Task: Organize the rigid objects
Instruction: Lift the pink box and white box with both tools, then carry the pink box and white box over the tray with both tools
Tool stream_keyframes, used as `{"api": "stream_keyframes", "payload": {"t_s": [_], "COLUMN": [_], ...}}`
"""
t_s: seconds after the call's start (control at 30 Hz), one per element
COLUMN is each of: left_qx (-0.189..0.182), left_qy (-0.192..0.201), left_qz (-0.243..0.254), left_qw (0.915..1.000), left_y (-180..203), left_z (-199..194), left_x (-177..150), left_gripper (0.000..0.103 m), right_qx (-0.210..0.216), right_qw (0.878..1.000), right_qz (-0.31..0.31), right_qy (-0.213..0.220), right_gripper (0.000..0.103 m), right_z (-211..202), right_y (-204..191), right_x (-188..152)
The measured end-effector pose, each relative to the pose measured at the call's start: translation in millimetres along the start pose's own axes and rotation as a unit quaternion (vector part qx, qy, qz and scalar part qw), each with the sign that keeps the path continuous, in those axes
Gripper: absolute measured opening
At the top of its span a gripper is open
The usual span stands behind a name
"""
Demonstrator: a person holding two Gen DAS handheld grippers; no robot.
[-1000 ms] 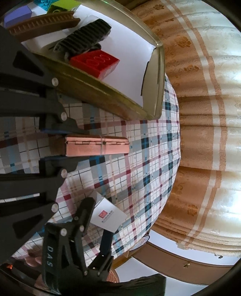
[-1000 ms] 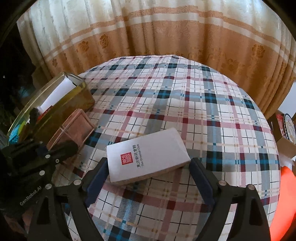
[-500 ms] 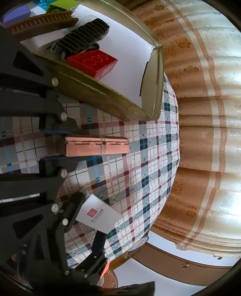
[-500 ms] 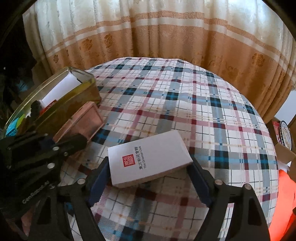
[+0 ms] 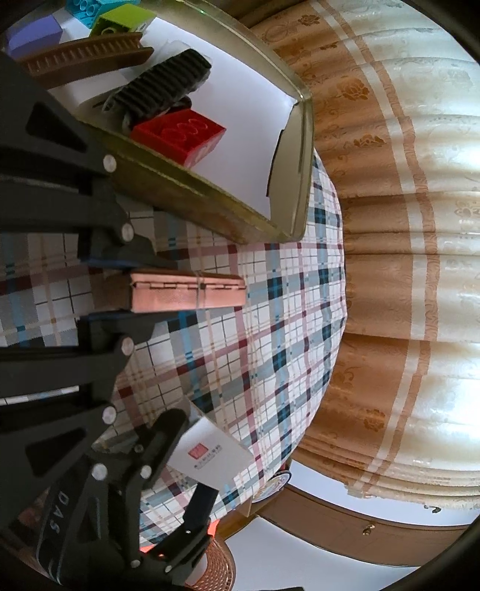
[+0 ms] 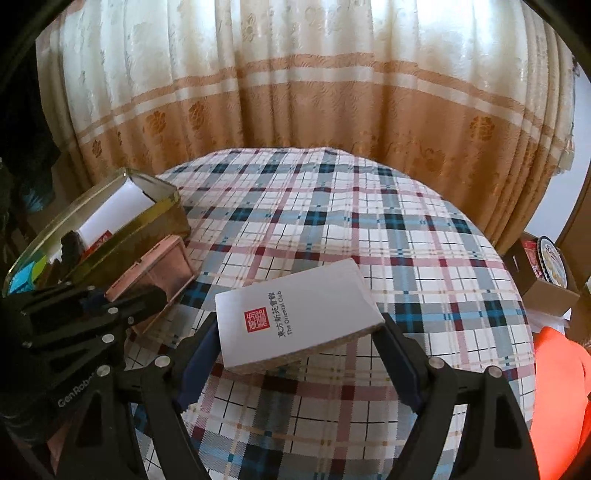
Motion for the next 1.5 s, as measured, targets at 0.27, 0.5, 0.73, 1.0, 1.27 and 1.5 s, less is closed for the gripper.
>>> {"api": "stream_keyframes", "payload": {"t_s": [0.27,0.5,0.73,1.0,1.27,1.5], "left_qx": [0.006,0.018,0.023,0.022,0.048,0.085], "left_qy": [0.013,0.038,0.050,0.059,0.080,0.077], "left_qz": [-0.001,0.003,-0.004,-0.008,-0.026,-0.066], "left_qw": [0.9999,0.9991,0.9985,0.9980,0.9953,0.9913], "left_y": [-1.7,-1.3,-5.6,-13.7,-48.0,-102.5], "left_z": [-7.2,-16.2,-21.6,-41.1,-73.1,-85.5], "left_x": [-2.3,0.6,2.2,-0.3,5.9,6.3], "left_gripper": [0.016,0.016,0.016,0.016,0.016,0.016], "right_qx": [-0.004,-0.010,-0.012,0.003,0.040,0.075], "right_qw": [0.999,0.998,0.997,0.996,0.994,0.990], "right_qz": [0.011,0.012,0.006,0.005,-0.023,-0.058], "right_qy": [0.037,0.058,0.078,0.090,0.099,0.105], "right_gripper": [0.083,0.083,0.083,0.083,0.083,0.083], "right_z": [-16.9,-25.8,-33.2,-40.7,-48.6,-47.6], "right_y": [0.2,1.0,-1.5,-12.9,-49.0,-90.0], "right_x": [-3.2,-2.1,-0.4,2.1,22.7,47.3]}}
Point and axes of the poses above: each gripper's, at about its wrist camera, not at the fingertips, and z roughly the way its jaws point, y to its right, x to its top, the point moved 5 cm from there along z, roughly the way its jaws point, and after that the axes turned 12 degrees about x, right-handed, at the moved point
